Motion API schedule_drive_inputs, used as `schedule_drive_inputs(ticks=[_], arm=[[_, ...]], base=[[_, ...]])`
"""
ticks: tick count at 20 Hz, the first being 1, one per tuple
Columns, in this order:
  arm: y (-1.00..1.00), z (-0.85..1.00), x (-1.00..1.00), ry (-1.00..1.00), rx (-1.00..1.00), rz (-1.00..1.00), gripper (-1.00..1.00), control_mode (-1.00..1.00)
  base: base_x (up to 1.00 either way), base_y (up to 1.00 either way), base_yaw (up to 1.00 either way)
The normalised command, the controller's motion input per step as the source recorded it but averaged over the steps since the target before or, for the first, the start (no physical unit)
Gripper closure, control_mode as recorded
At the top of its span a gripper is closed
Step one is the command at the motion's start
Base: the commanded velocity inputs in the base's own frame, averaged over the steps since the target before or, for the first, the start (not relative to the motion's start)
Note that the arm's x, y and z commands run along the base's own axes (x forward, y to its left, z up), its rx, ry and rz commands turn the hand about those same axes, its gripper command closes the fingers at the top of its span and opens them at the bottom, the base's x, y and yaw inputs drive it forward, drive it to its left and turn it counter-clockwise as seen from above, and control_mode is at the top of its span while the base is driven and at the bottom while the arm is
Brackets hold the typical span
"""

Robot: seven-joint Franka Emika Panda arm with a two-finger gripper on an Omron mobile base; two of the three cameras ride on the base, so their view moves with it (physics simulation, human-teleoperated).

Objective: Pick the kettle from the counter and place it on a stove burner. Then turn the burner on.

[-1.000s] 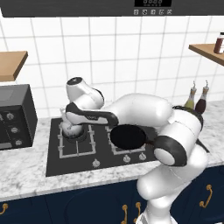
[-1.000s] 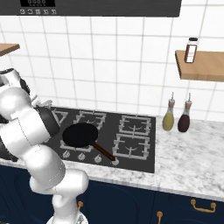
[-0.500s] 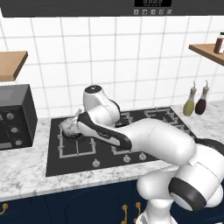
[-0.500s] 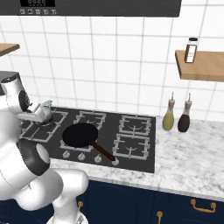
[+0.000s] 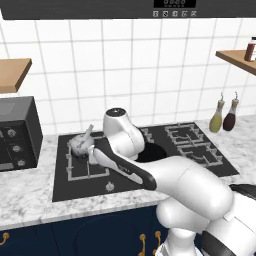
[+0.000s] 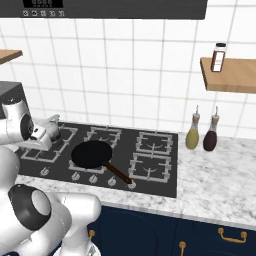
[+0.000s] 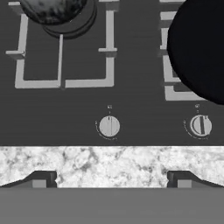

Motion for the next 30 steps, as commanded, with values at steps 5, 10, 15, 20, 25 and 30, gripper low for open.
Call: schedule_drive_inputs(ticks=[5,10,15,20,25,30], arm=[[0.0,-0.16,-0.05,0.07,0.0,-0.09,-1.0,-1.0],[0.0,-0.22,0.0,0.12,0.0,-0.08,-1.0,-1.0],[0.0,-0.47,0.0,0.07,-0.03,-0.01,-1.0,-1.0],[0.01,-0.52,0.01,0.02,-0.09,0.0,-1.0,-1.0],[0.0,-0.44,0.1,0.0,-0.08,0.0,-1.0,-1.0],[0.0,-0.3,0.16,0.0,-0.05,0.0,-1.0,-1.0]], base=[[0.0,0.0,0.0],[0.0,0.0,0.0],[0.0,0.0,0.0],[0.0,0.0,0.0],[0.0,0.0,0.0],[0.0,0.0,0.0]])
